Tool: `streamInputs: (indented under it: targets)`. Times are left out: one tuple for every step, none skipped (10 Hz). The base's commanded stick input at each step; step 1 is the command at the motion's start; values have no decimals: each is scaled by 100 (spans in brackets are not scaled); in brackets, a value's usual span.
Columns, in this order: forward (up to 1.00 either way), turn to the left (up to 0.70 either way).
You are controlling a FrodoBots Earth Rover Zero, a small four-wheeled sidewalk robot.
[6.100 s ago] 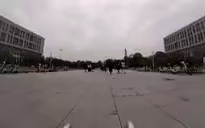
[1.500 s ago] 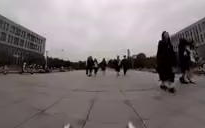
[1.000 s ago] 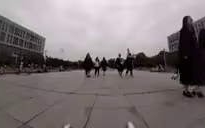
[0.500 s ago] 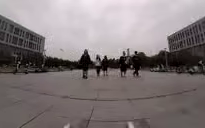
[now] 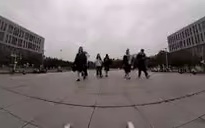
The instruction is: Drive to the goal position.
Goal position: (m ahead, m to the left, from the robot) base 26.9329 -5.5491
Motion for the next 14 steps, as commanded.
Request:
streamInputs:
  targets:
    - [70,0]
    - [70,1]
    - [70,1]
    - [70,1]
    - [70,0]
    - [70,0]
    - [70,0]
    - [67,1]
    - [25,0]
    - [6,0]
    - [7,0]
    - [7,0]
    - [6,0]
    - [7,0]
